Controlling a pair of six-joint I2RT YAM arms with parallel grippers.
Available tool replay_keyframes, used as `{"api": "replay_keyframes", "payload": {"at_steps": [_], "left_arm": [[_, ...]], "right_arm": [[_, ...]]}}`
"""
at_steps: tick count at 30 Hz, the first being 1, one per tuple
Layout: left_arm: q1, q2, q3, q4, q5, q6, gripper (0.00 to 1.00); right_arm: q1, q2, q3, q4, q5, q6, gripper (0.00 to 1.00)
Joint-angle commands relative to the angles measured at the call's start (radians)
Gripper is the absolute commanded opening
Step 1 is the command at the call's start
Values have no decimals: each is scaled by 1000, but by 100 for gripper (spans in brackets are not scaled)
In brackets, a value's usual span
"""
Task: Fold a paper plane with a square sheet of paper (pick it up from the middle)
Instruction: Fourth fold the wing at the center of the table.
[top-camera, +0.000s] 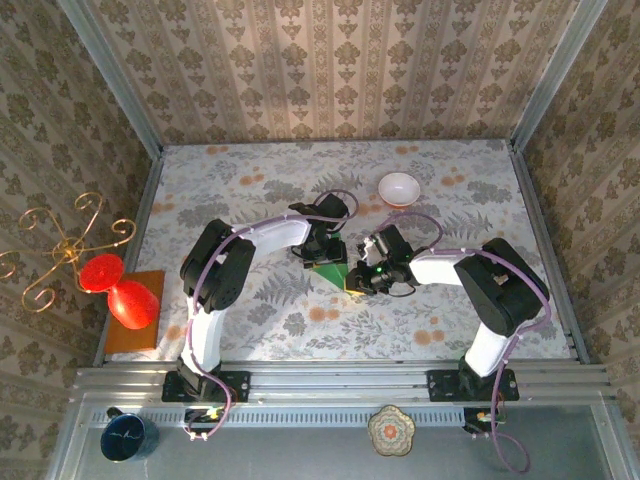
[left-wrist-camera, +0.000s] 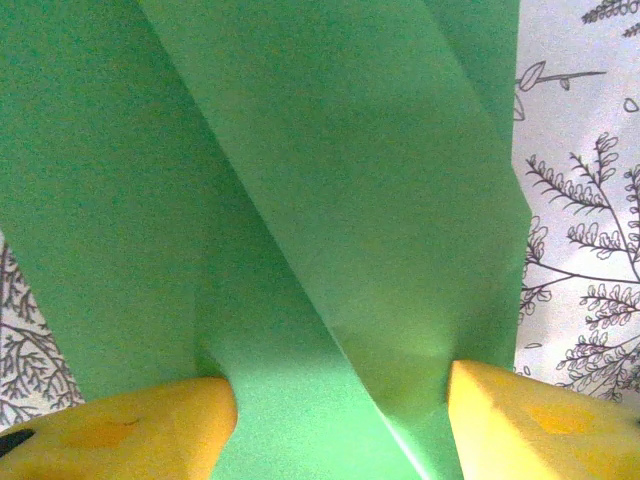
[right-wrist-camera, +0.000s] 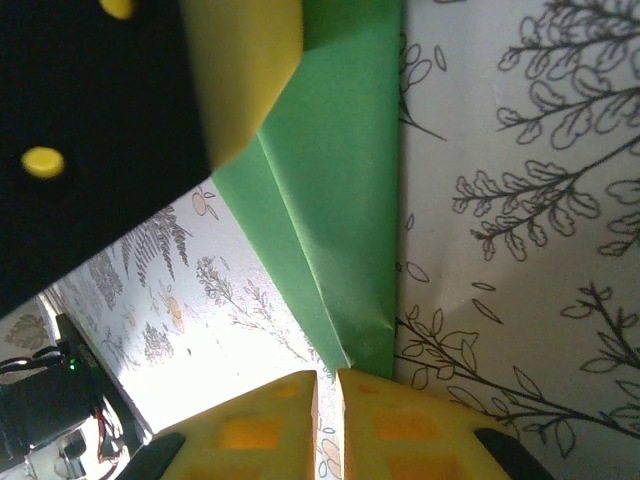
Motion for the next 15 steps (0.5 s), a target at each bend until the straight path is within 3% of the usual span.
{"api": "replay_keyframes", "payload": {"at_steps": [1, 15], "left_arm": [[17, 141, -90, -131, -52, -16, 64], [22, 133, -94, -123, -39, -10, 63]], "right_arm": [[2, 28, 26, -43, 32, -4, 16], [2, 17, 45, -91, 33, -23, 16]]}}
